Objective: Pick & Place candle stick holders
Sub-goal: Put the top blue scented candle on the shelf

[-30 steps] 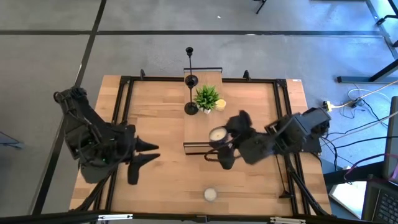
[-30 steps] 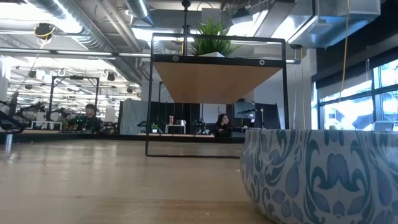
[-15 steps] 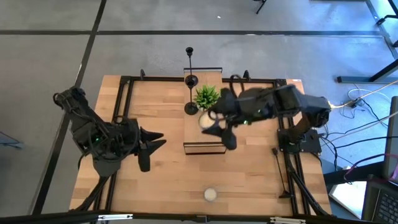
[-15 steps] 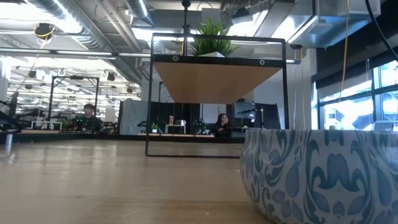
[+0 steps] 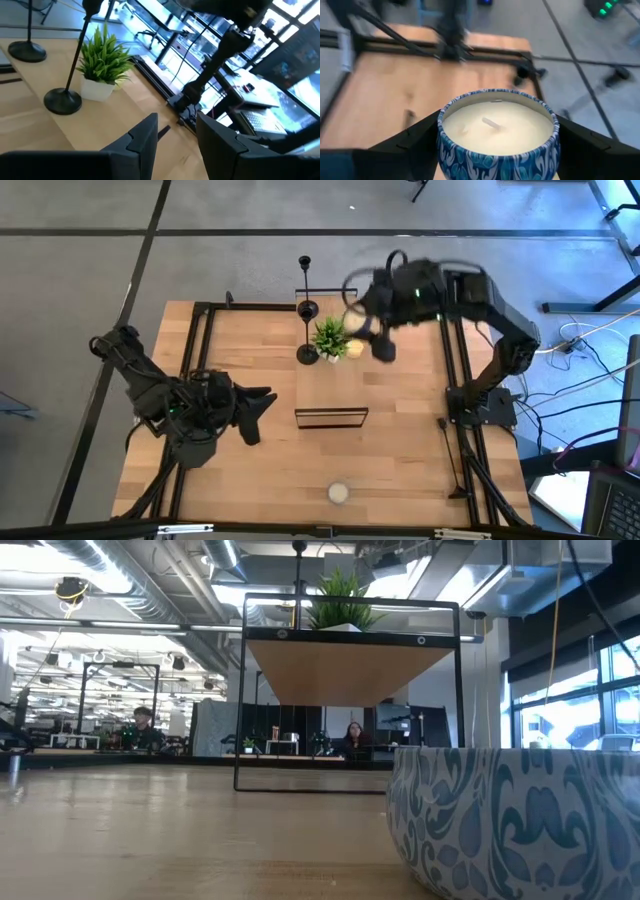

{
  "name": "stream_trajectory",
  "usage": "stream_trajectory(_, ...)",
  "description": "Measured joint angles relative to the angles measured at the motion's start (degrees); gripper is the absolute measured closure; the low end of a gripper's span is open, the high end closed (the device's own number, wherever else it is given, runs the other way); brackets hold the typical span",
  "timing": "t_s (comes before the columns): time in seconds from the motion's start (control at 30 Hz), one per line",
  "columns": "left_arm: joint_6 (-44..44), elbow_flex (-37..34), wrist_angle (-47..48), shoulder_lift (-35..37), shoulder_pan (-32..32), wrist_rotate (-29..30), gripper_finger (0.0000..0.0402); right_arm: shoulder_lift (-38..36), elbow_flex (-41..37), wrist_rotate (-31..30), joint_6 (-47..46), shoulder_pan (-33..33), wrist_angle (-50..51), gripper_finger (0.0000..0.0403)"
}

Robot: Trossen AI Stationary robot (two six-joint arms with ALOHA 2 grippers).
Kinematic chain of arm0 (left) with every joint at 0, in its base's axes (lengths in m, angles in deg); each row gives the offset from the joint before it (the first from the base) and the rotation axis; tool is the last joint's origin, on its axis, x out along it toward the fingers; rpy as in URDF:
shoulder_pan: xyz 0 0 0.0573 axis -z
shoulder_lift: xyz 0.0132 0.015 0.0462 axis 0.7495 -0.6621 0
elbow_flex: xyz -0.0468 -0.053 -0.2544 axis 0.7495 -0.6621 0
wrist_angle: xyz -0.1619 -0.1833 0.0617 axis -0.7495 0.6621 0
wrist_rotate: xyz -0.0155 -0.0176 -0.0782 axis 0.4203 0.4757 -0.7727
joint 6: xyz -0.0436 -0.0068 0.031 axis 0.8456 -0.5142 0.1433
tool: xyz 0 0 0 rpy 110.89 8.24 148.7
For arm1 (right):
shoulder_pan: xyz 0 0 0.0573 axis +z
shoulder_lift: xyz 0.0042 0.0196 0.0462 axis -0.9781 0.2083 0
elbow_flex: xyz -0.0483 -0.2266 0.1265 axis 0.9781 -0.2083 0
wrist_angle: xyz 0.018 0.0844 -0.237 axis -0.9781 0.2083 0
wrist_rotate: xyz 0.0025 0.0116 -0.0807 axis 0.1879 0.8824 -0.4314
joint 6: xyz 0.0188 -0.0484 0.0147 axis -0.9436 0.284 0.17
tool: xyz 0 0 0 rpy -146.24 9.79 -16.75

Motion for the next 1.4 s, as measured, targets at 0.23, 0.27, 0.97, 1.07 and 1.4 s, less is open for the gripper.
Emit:
stream_trajectory(0.23, 2.0, 0.0, -0.1, -2.0, -2.4, 0.0, 0.0272, 0.3, -0.5, 10.1, 5.1, -13.7, -3.5, 0.0103)
stream_trajectory(0.27, 2.2, 0.0, -0.1, -2.2, -2.7, 0.0, 0.0272, 0.4, -1.2, 11.5, 5.1, -15.7, -5.0, 0.0103)
stream_trajectory(0.97, 1.1, 0.0, 4.8, -2.5, -10.3, -0.4, 0.0272, 0.3, -37.5, 22.2, 0.6, -34.4, -37.3, 0.0103)
stream_trajectory(1.07, 4.5, 0.0, 7.8, -2.5, -10.9, -1.7, 0.0272, 0.3, -39.5, 23.5, 0.6, -35.5, -39.5, 0.0103)
stream_trajectory(1.4, 12.5, 0.0, 16.9, -2.5, -11.4, -1.7, 0.0272, -3.8, -50.8, 34.8, 1.2, -38.8, -50.0, 0.0103)
